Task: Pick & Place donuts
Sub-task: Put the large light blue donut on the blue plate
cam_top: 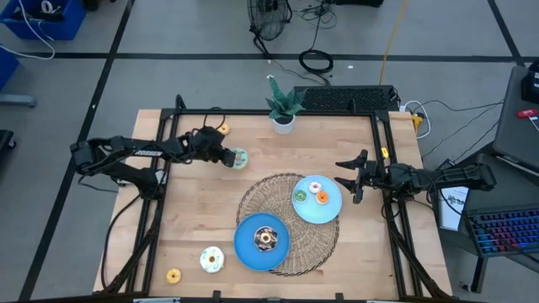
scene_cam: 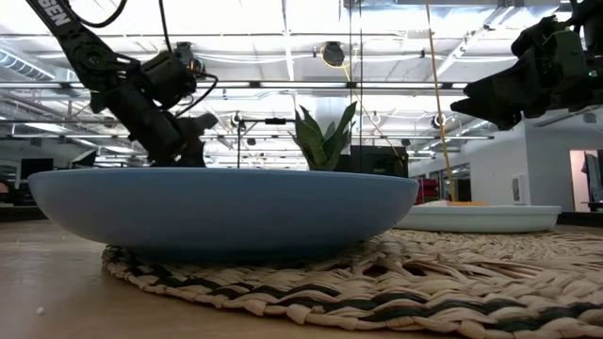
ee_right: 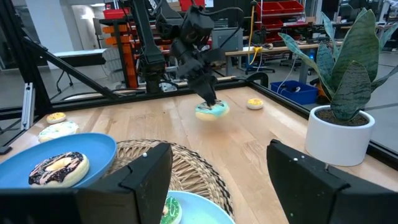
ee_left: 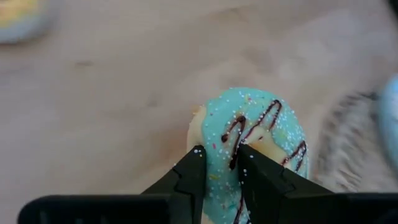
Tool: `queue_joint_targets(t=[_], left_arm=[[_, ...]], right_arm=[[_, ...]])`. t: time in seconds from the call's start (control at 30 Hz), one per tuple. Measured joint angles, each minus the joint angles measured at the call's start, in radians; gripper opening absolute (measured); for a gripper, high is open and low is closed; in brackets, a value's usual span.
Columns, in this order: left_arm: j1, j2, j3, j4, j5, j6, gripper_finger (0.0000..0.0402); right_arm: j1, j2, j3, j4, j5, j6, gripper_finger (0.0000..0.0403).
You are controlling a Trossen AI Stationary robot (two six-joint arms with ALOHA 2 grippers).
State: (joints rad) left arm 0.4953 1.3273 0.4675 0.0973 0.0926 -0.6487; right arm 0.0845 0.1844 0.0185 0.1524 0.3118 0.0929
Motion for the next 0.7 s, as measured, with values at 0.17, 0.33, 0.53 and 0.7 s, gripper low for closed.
queue_joint_targets(t=[0.17,0.33,0.53,0.7], left_arm=[[-0.026,0.000,0.000,0.088,0.223,0.004,0.0092],[-0.106,0.000,0.000,0.241,0.400,0.017,0.0092],[-0.232,0.000,0.000,0.455,0.459,0.049,0.0092],[-0.338,0.000,0.000,0.616,0.458,0.046,0.0093]], right_arm=[[0.000,0.000,0.000,0.000,0.000,0.000,0.0242],[0.000,0.000,0.000,0.000,0.000,0.000,0.0242],[0.000,0.000,0.000,0.000,0.000,0.000,0.0242],[0.000,0.000,0.000,0.000,0.000,0.000,0.0242]])
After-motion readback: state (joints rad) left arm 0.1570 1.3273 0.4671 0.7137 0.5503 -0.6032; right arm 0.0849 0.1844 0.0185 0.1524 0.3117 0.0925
